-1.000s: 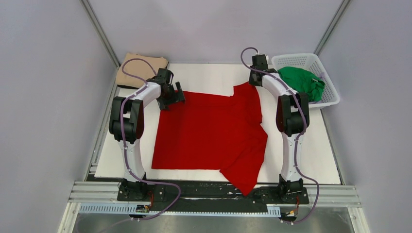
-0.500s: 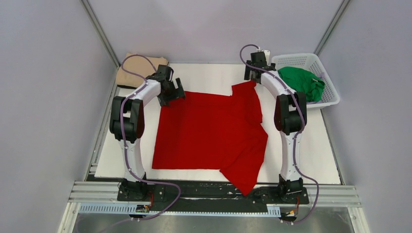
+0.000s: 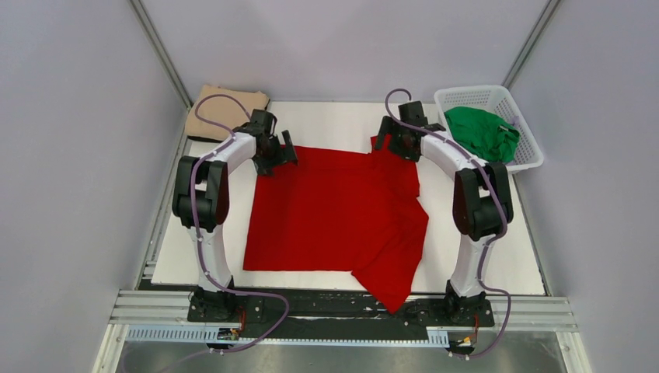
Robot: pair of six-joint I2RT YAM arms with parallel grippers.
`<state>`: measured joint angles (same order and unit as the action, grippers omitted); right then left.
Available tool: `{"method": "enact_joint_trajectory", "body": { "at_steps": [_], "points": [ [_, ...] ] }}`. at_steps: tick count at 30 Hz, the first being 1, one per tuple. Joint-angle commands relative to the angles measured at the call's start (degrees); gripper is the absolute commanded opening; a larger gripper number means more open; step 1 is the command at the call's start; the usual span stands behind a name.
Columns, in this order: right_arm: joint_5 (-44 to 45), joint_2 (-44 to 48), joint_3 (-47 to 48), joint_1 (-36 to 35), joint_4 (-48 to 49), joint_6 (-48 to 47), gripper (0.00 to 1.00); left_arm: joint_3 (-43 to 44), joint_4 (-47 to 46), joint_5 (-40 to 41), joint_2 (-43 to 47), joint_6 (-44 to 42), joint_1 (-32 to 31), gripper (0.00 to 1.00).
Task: Fold and stack the t-shirts
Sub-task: Flatten out the tshirt
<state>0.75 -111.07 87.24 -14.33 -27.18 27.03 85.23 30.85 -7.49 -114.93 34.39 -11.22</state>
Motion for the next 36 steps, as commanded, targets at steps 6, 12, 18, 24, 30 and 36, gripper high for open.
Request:
{"method": "enact_joint_trajectory", "body": {
  "at_steps": [6, 12, 18, 24, 30, 36],
  "points": [
    [2.21, -7.48, 0.6, 2.66, 0.18, 3.69, 1.0, 0.56, -0.19, 2.66, -2.56, 0.48, 0.38, 1.0],
    [0.54, -15.04, 5.72, 6.53, -1.89, 4.23, 1.0, 4.66, 1.65, 4.46, -7.21, 2.03, 1.51, 1.0],
    [-1.24, -23.56, 18.76, 9.64, -5.82, 4.12, 1.0, 9.25, 2.29, 4.16, -12.3, 3.31, 3.04, 1.0],
    [-1.19, -32.51, 32.81, 11.06, -6.33, 2.15, 1.0, 19.96, 5.33, 2.93, -19.87, 3.93, 3.23, 1.0],
    [-3.72, -37.63, 44.74, 11.87, -6.66, -1.5, 1.0, 30.45, 8.0, 2.38, -24.14, 3.98, 3.23, 1.0],
    [-5.35, -28.44, 43.11, 10.71, -6.58, -6.92, 1.0, 31.14, 8.45, 0.49, -18.14, 1.96, 2.89, 1.0]
  ]
}}
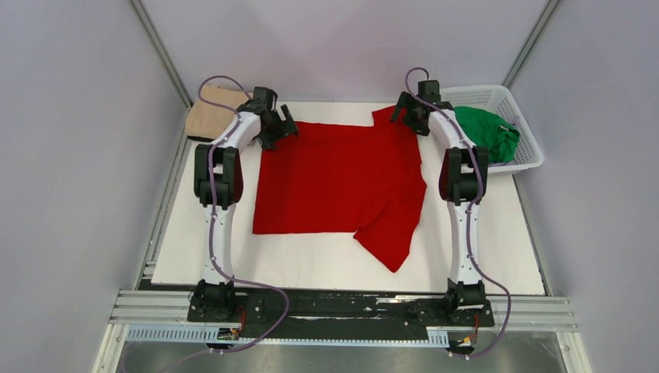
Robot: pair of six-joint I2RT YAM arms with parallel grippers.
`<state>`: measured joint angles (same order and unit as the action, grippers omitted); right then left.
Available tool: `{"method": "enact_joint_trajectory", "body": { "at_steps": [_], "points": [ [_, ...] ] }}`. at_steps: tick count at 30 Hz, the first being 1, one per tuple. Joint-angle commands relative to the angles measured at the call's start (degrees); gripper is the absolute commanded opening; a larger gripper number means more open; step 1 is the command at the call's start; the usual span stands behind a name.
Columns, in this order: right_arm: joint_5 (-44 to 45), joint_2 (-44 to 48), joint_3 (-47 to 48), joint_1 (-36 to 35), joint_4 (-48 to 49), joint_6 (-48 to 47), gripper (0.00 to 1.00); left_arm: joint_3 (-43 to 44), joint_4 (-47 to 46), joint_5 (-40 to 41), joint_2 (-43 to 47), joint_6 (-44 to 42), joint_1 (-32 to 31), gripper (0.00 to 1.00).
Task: Fold and stack the t-shirts
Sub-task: Flatten out the tshirt
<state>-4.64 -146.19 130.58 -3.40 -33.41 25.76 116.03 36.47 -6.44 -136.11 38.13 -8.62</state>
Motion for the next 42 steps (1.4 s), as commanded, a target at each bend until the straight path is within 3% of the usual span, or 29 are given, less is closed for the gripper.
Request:
{"method": "enact_joint_trajectory", "body": {
  "at_steps": [1, 5, 10, 13, 16, 22, 28, 34, 42],
  "points": [
    [0.41, 9.34, -2.91, -0.79, -0.16, -6.39, 1.0, -0.54, 2.89, -0.15, 6.19, -2.39, -0.1, 1.0],
    [3.79, 22.67, -14.7, -3.38, 0.29, -7.12, 1.0, -9.86, 2.88, 4.56, 19.06, -4.35, -2.19, 1.0],
    [9.78, 42.68, -35.59, -8.7, 1.62, -6.69, 1.0, -30.58, 3.17, 10.82, 36.36, -3.12, -4.78, 1.0],
    [6.08, 52.6, -50.66, -11.68, 1.9, -3.28, 1.0, -45.59, 1.68, 9.01, 47.37, -1.44, -5.17, 1.0],
    [-1.67, 60.1, -63.25, -14.46, 2.02, 0.85, 1.0, -54.96, -1.47, 4.92, 55.17, 0.69, -5.62, 1.0],
    [-7.52, 66.95, -76.22, -23.34, 1.14, 5.69, 1.0, -68.23, -9.66, -3.3, 58.73, 2.49, -7.54, 1.0],
    [-11.27, 65.15, -85.01, -25.45, 2.73, 12.95, 1.0, -74.28, -16.82, -1.16, 54.17, 4.01, -7.64, 1.0],
    [-2.52, 64.7, -89.68, -23.33, 0.25, 16.1, 1.0, -73.85, -15.17, 2.31, 48.63, 5.13, -5.94, 1.0],
    [7.3, 69.89, -91.54, -14.53, -7.1, 14.65, 1.0, -72.02, -10.61, 4.66, 49.82, 2.92, -3.16, 1.0]
  ]
}}
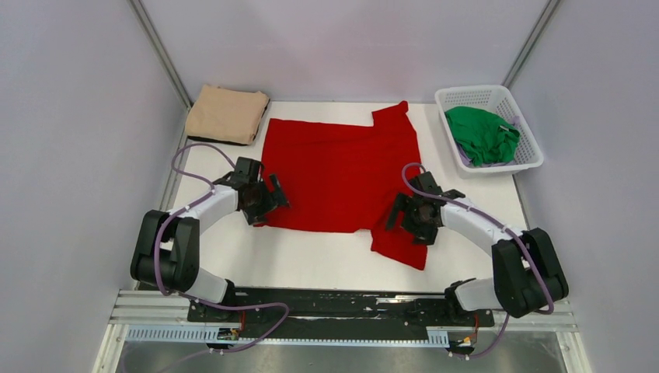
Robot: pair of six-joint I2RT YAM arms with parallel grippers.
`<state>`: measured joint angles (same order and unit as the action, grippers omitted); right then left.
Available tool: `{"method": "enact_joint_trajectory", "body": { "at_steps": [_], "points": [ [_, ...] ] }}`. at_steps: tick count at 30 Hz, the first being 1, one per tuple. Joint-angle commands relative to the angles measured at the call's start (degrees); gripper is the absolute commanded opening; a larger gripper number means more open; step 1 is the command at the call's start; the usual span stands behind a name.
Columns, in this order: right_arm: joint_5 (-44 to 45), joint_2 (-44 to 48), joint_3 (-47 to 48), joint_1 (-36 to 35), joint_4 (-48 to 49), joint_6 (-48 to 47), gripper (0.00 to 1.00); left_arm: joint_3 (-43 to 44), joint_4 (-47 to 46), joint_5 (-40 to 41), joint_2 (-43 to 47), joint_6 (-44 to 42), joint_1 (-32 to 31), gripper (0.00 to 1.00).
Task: Fold and stack the t-shirts
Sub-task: Flatten out the tshirt
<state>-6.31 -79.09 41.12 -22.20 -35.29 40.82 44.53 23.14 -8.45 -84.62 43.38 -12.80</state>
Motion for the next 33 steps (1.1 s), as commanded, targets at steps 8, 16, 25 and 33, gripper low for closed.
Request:
{"method": "enact_joint_trajectory", "body": {
  "at_steps": [8, 16, 25, 33],
  "points": [
    [7.91, 13.79, 1.36, 7.98, -8.5, -5.86, 1.0, 0.13, 7.46, 3.54, 6.02, -3.45, 1.02, 1.0],
    [11.5, 30.27, 1.8, 8.05, -9.06, -4.66, 1.0, 1.05, 21.79, 17.39, 18.1, 1.58, 1.02, 1.0],
    [14.35, 31.43, -0.51, 8.11, -9.18, -3.6, 1.0, -2.95, 17.57, 19.62, 15.45, 9.82, 1.25, 0.97],
    [15.55, 28.52, -1.31, 8.12, -9.1, -2.86, 1.0, -1.06, 16.92, 19.98, 5.38, 13.16, 1.28, 0.76]
  ]
}}
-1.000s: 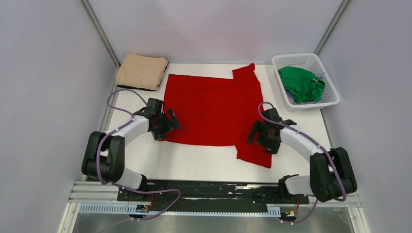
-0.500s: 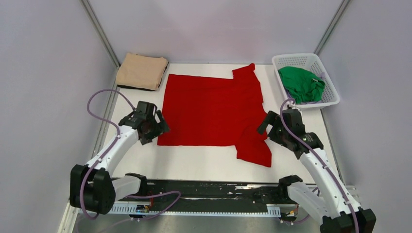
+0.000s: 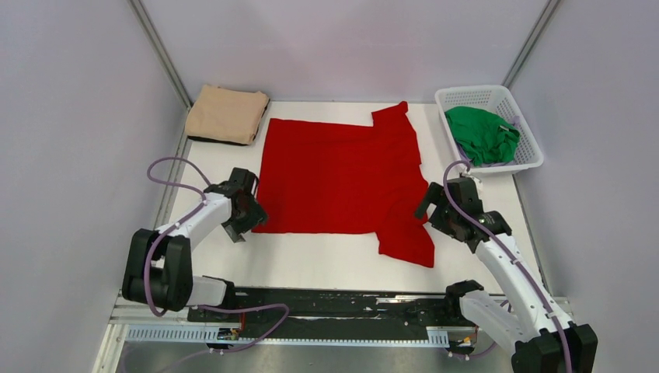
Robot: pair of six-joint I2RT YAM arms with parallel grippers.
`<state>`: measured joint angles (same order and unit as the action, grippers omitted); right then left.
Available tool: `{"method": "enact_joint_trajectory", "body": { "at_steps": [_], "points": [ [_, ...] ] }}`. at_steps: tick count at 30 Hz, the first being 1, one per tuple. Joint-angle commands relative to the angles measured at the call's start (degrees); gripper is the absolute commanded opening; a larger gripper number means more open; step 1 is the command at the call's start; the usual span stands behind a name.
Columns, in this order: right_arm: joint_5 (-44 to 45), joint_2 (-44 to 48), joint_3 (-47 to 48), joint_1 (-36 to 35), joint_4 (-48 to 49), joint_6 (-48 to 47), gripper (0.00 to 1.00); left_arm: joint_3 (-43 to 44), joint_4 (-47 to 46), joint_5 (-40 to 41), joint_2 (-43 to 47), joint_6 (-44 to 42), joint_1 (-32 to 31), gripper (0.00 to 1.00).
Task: Fold and stack the t-shirts
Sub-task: Flatten out the tshirt
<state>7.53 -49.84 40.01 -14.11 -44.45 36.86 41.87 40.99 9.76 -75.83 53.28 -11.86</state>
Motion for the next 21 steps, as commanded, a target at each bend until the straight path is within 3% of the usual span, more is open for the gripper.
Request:
{"method": "enact_joint_trajectory", "body": {
  "at_steps": [1, 14, 21],
  "points": [
    [1.7, -0.96, -0.19, 0.03, 0.04, 1.11, 1.0, 1.8, -0.9, 1.81, -4.13, 3.46, 0.34, 0.75],
    [3.55, -1.3, -0.63, -0.02, 0.03, 1.2, 1.0, 3.78, -2.42, -0.97, -12.86, 1.42, 0.34, 0.59],
    [3.88, -1.49, -0.72, 0.08, -0.02, 1.28, 1.0, 5.56, -3.28, -1.42, -15.75, 0.04, 0.34, 0.45]
  ]
}}
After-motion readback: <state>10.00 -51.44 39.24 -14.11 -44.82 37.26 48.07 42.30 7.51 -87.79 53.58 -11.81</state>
